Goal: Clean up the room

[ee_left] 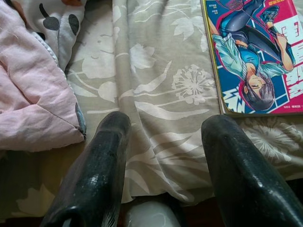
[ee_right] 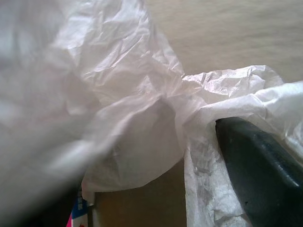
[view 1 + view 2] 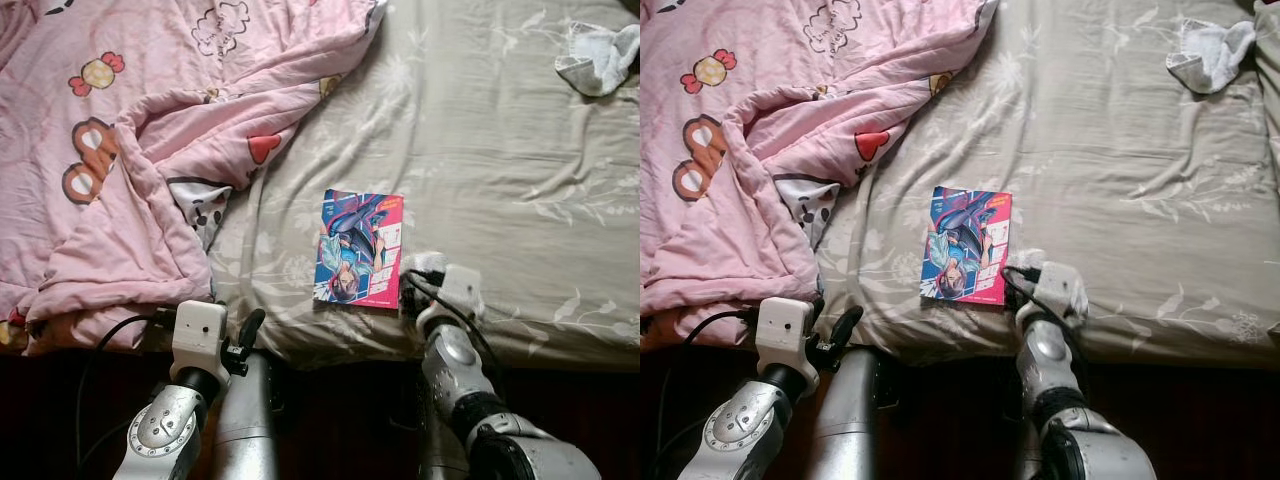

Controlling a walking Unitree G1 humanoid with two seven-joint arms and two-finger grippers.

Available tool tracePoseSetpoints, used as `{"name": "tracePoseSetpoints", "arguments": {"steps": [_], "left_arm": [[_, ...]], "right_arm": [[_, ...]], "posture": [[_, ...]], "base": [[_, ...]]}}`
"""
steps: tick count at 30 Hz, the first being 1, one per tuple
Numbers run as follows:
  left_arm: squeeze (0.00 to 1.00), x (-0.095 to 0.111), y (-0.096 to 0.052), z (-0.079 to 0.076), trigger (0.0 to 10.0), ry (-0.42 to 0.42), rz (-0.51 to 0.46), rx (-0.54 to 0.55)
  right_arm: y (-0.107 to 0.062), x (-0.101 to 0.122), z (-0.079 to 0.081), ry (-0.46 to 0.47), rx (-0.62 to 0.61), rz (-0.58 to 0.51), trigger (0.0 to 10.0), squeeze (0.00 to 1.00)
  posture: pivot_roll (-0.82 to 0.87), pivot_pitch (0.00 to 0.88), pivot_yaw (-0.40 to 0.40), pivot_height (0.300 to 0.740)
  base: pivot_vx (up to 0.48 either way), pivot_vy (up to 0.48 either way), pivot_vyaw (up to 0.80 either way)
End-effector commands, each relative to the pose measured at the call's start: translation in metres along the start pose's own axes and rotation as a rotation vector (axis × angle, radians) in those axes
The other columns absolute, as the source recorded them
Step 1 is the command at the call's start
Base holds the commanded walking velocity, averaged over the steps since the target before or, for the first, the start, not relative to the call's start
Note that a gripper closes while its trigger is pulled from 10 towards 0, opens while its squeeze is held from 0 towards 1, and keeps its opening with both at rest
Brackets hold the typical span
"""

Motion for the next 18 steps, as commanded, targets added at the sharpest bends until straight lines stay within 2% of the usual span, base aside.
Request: {"name": "tracePoseSetpoints", "arguments": {"steps": [1,4,5,6,9,18], "left_arm": [[0.0,-0.013,-0.007,0.005,10.0,0.006,0.062,0.027],[0.0,-0.013,-0.007,0.005,10.0,0.006,0.063,0.027],[0.0,-0.014,-0.007,0.005,10.0,0.006,0.064,0.027],[0.0,-0.014,-0.007,0.005,10.0,0.005,0.066,0.027],[0.0,-0.016,-0.008,0.005,10.0,0.004,0.071,0.027],[0.0,-0.017,-0.008,0.004,10.0,0.001,0.074,0.027]], "right_arm": [[-0.006,-0.021,0.003,-0.003,0.025,0.08,10.0,0.0],[-0.006,-0.02,0.005,-0.006,0.035,0.084,10.0,0.0],[-0.006,-0.022,0.008,-0.019,0.06,0.097,1.2,0.0],[-0.008,-0.026,0.012,-0.031,0.091,0.112,0.0,0.0],[-0.012,-0.034,0.018,-0.04,0.129,0.139,0.0,0.0],[-0.016,-0.043,0.018,-0.038,0.141,0.162,0.0,0.0]], "posture": [[0.21,0.66,0.088,0.637],[0.21,0.66,0.088,0.637],[0.21,0.66,0.088,0.637],[0.21,0.661,0.088,0.637],[0.21,0.664,0.09,0.637],[0.21,0.667,0.087,0.637]], "base": [[0.0,0.0,0.0],[0.0,0.0,0.0],[0.0,0.0,0.0],[0.0,0.0,0.0],[0.0,0.0,0.0],[0.0,0.0,0.0]]}}
Point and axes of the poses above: a point about 5 cm out from each wrist's last joint towards the gripper, its own y axis pointing out of the wrist towards the gripper, its own x axis along the axis of the wrist's last joint, z = x × y, the point moved 1 cm from there along y, pointing out of the wrist towards the gripper, and after that the axes turned 11 degrees about -y, right-handed, at the moved point
